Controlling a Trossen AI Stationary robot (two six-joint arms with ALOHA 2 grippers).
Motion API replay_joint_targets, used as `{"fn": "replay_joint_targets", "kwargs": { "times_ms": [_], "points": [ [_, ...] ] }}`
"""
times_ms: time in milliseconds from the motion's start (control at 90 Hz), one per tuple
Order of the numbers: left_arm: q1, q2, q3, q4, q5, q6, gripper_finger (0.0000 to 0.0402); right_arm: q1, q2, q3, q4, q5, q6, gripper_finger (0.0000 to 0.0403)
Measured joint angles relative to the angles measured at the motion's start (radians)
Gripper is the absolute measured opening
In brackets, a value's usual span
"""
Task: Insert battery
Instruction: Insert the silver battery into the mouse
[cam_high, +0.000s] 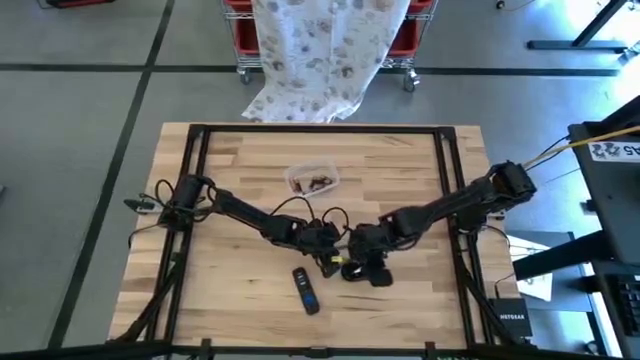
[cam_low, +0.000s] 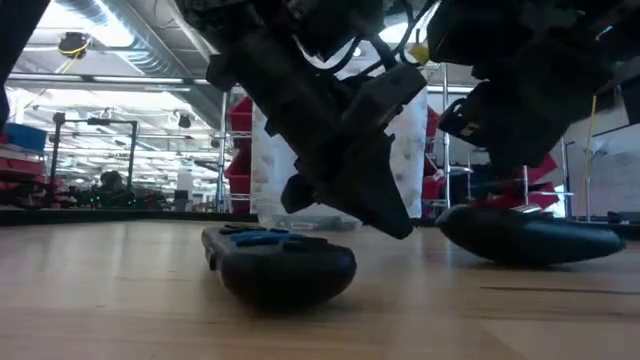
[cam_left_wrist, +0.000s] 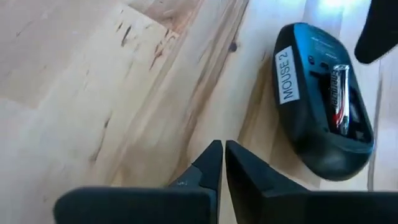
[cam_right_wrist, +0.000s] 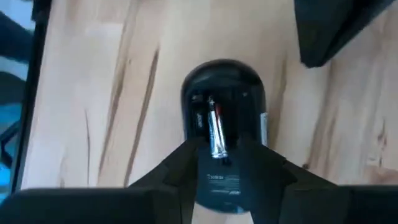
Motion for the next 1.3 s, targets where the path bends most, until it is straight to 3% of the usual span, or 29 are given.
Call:
{"fn": "replay_joint_targets", "kwargs": {
  "times_ms": [444, 622, 844, 1022, 1300],
  "points": [
    [-0.013, 0.0, 0.0, -0.012, -0.001, -0.002, 0.0001, 0.096, 0.001, 0.0, -0.009, 0.186, 0.081, 0.0092],
    [-0.013, -0.007, 0.0, -0.034, 0.019, -0.009, 0.0001, 0.093, 0.037, -0.002, -0.015, 0.177, 0.088, 0.0082],
    [-0.036, -0.082, 0.001, -0.131, 0.05, -0.041, 0.0001, 0.095, 0.069, -0.002, 0.001, 0.151, 0.214, 0.0007],
    [-0.075, -0.091, 0.001, -0.162, 0.08, -0.137, 0.0001, 0.094, 0.069, -0.002, 0.036, 0.158, 0.218, 0.001],
    [-0.086, -0.083, 0.0, -0.165, 0.05, -0.165, 0.0001, 0.094, 0.069, -0.002, 0.054, 0.137, 0.217, 0.0002]
  ]
}}
